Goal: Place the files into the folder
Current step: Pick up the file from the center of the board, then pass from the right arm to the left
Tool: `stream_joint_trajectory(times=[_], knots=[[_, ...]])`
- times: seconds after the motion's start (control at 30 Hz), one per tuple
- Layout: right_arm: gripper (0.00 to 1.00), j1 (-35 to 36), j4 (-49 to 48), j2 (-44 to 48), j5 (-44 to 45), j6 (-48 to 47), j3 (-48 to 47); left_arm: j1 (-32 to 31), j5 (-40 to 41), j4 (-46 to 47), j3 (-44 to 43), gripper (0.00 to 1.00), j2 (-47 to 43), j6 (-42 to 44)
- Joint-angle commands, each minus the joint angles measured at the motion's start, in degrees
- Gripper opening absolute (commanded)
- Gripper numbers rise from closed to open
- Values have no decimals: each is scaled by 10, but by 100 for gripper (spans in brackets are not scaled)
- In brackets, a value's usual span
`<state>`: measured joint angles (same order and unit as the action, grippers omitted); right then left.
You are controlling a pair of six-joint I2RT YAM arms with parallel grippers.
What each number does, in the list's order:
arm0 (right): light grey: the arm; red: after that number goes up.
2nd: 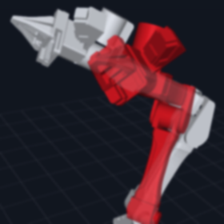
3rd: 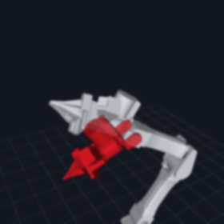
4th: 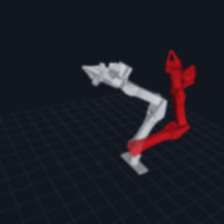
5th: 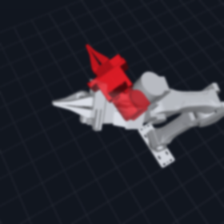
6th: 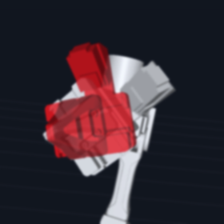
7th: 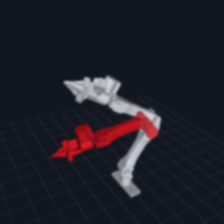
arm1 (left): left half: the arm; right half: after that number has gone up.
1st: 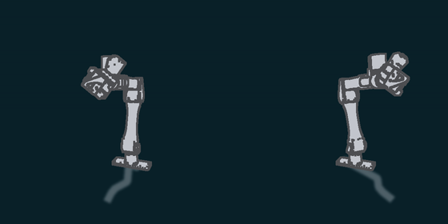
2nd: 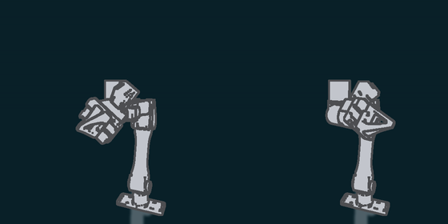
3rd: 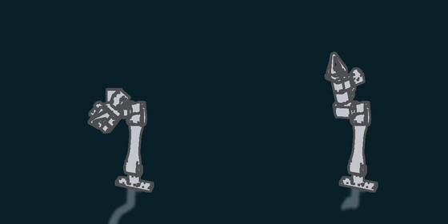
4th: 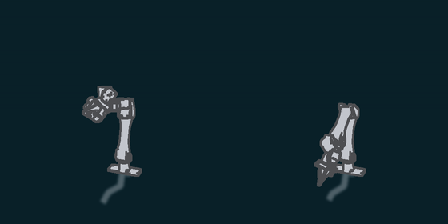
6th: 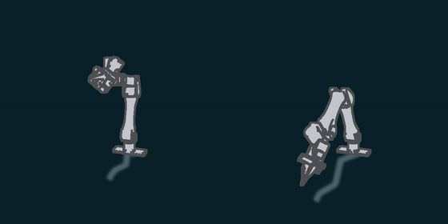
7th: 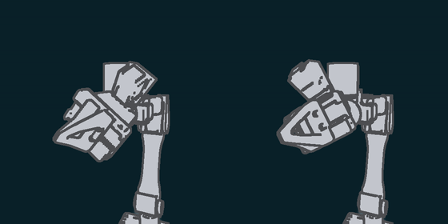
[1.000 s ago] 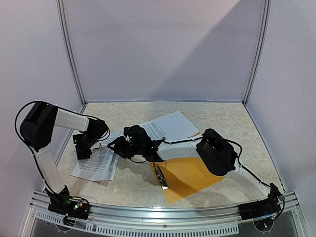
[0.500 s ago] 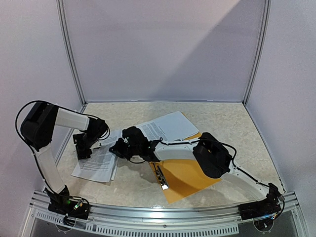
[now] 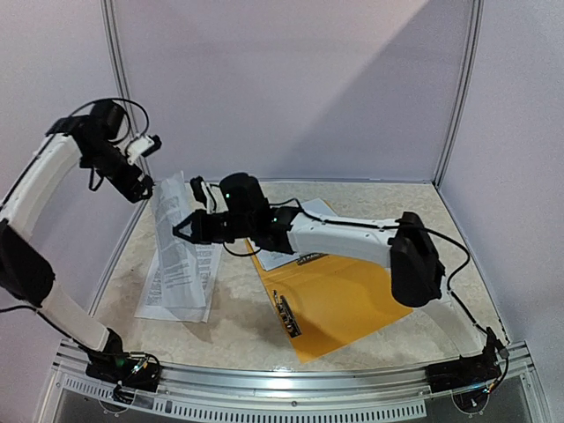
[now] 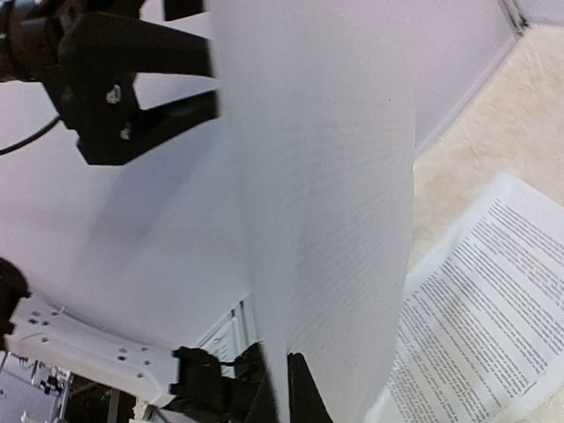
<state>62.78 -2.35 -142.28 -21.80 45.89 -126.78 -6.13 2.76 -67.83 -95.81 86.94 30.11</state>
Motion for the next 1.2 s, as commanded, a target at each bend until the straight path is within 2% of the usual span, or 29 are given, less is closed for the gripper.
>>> stream_joint_trajectory(times=[0.0, 0.2, 0.3, 0.37, 0.5, 0.67, 0.8, 0.9, 1.0, 1.17], knots=[[0, 9, 102, 90, -75, -136, 13, 0, -173, -110, -39, 99, -74, 40], [0, 11, 330, 199, -87, -362, 27, -1, -342, -212, -96, 99, -164, 141], [0, 14, 426, 252, -61, -474, 38, -17, -384, -240, -79, 100, -200, 187], [0, 16, 476, 292, -43, -561, 51, -71, -377, -248, -74, 100, -206, 186], [0, 17, 504, 346, -26, -641, 84, -165, -365, -275, -108, 100, -182, 154], [0, 16, 498, 380, -7, -652, 107, -210, -409, -331, -158, 100, -130, 129], [0, 16, 469, 400, 7, -654, 139, -239, -402, -302, -146, 100, -119, 89], [0, 16, 463, 402, 16, -656, 137, -253, -378, -279, -143, 92, -112, 67], [0, 15, 461, 401, 32, -659, 133, -274, -373, -296, -137, 86, -106, 73], [0, 4, 446, 401, 38, -650, 126, -317, -364, -313, -84, 74, -106, 88]])
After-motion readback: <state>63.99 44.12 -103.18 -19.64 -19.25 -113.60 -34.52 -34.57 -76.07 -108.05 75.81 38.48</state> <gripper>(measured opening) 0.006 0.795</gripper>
